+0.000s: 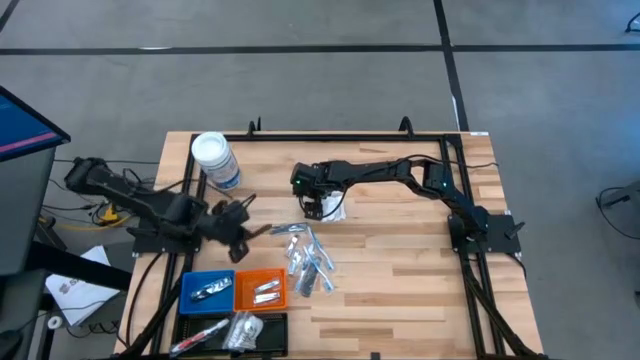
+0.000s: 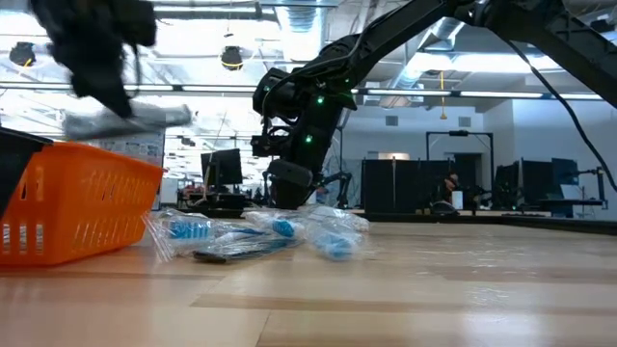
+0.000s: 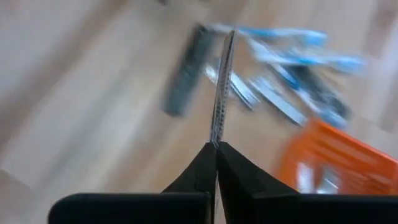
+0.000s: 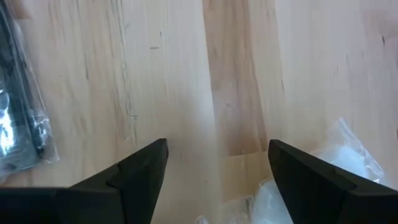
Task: Pick & Place Travel size toiletries
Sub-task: Put the top black comb into the blue basket
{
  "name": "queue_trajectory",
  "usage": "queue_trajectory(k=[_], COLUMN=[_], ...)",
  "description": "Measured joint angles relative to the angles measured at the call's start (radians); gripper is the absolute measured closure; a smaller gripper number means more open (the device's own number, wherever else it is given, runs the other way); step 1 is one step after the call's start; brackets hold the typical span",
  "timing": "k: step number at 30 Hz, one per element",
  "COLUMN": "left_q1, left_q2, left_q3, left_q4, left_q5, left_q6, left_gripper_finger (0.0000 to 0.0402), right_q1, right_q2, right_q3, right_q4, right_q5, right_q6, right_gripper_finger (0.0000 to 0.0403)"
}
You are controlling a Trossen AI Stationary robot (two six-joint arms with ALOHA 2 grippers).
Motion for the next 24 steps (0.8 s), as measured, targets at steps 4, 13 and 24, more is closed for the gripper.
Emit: queue_trajectory(k=[4,13,24], left_q1=[-0.158,-0.511,-0.876], left_q2=[0.001,0.080,0.311], left_q3=[0.060,0.193,0.193], left_q4=[-0.101,-0.188,-0.187], left_q5=[0.021,0.053,-0.055], left_q6=[-0.223,-0.713,-1.221], left_gripper_finger=[0.0401,0.0401,0.0401], right_q1=[0.000,0.000,0.020], right_q2=[0.000,0.000,0.000], right_q3=[0.000,-0.001,-0.002], right_q4=[0.002,0.007,0.018], right_q5=[-0.001,0.000,0.000], right_q6=[0.002,0.010,0.010], right_gripper_finger=[0.0126,0.0126,0.0126])
